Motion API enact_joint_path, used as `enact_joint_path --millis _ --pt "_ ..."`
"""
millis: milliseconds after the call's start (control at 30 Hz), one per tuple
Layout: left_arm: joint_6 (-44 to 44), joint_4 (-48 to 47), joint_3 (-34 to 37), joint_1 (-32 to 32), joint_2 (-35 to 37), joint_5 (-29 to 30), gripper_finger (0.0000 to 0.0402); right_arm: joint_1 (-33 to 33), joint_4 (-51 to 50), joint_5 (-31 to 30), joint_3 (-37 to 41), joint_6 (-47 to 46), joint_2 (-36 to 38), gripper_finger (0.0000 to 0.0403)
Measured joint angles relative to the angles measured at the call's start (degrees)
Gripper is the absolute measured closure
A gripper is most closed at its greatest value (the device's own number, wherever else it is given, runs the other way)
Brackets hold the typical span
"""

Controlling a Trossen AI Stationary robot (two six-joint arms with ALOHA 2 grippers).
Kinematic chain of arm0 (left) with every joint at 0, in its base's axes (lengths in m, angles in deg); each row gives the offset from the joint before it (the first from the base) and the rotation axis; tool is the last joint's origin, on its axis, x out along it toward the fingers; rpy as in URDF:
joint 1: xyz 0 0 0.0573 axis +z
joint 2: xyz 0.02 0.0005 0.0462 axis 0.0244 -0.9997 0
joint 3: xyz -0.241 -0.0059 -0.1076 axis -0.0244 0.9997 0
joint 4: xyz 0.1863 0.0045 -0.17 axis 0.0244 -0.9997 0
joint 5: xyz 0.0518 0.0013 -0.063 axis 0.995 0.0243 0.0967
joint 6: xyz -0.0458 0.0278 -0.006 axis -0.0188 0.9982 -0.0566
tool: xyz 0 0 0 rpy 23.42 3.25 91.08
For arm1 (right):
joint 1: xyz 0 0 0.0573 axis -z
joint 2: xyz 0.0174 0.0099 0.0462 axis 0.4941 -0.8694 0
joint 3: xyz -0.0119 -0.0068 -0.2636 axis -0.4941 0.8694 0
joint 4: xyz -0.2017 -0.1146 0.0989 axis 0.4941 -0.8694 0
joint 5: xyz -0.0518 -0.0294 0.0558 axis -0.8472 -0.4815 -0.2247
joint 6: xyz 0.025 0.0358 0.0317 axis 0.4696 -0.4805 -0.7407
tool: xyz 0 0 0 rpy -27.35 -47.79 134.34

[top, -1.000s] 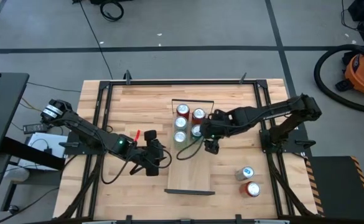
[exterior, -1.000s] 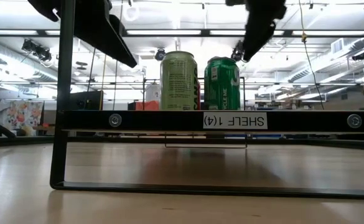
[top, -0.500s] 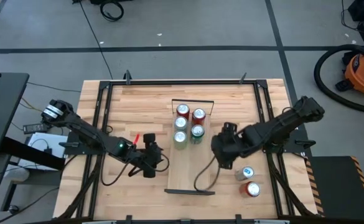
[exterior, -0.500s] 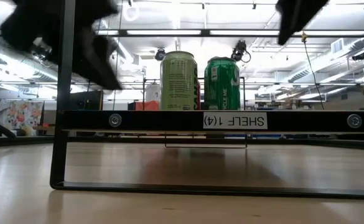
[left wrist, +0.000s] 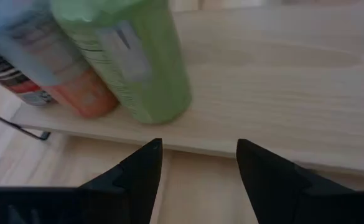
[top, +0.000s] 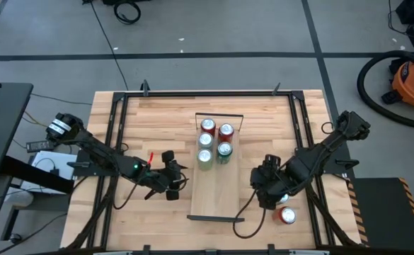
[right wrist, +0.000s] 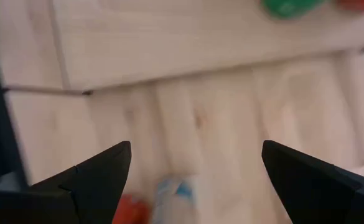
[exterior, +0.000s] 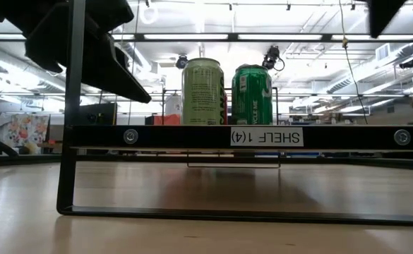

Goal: Place canned beverage on shelf
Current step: Put thwhite/blue soda can on the shelf

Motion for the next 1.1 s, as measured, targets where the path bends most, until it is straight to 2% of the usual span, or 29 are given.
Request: enact_joint_path --millis 100,433,667,1100 --pt "-1.8 0.8 0.0 0.3 0.0 0.6 0.0184 -1.3 -0.2 3.1 0.0 -3.3 0.0 0.003" --pt "-4.0 0.7 0.0 0.5 0.0 1.7 0.0185 -7.6 -7.4 5.8 0.0 -15.9 -4.0 0.003" --pt "-3.9 0.7 0.0 0.5 0.0 1.7 0.0185 -9.1 -13.5 7.1 0.5 -23.9 -5.1 0.003" --pt "-2.3 0.7 0.0 0.8 0.0 1.5 0.0185 -9.4 -4.3 11.4 10.2 -24.3 -2.5 0.0033"
